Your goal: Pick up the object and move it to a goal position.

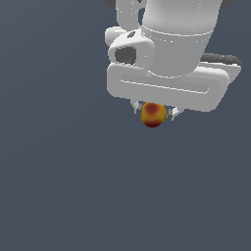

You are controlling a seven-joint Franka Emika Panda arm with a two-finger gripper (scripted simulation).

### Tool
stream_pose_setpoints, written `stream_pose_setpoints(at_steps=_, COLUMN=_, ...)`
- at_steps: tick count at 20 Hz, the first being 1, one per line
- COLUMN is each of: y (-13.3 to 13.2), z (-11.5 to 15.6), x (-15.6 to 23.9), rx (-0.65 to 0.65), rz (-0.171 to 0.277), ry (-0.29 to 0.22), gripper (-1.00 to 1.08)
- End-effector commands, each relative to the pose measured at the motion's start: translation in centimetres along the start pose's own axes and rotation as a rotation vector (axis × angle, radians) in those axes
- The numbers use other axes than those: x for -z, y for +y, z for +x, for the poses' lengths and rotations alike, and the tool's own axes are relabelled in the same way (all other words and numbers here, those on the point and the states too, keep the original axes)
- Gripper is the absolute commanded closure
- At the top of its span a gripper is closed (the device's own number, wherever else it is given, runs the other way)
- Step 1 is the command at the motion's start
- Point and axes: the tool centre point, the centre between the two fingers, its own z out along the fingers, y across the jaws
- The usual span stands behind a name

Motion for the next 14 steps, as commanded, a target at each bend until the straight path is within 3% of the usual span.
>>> stream_pose_setpoints(at_steps=1, y=-0.3, z=0.1, x=0.7, rx=0.000, rz=0.000, ry=0.001, gripper=1.08)
stream_pose_setpoints(at_steps=14, y=-0.8, z=0.4, x=1.8, rx=0.000, rz=0.000, ry=0.001, gripper=1.08)
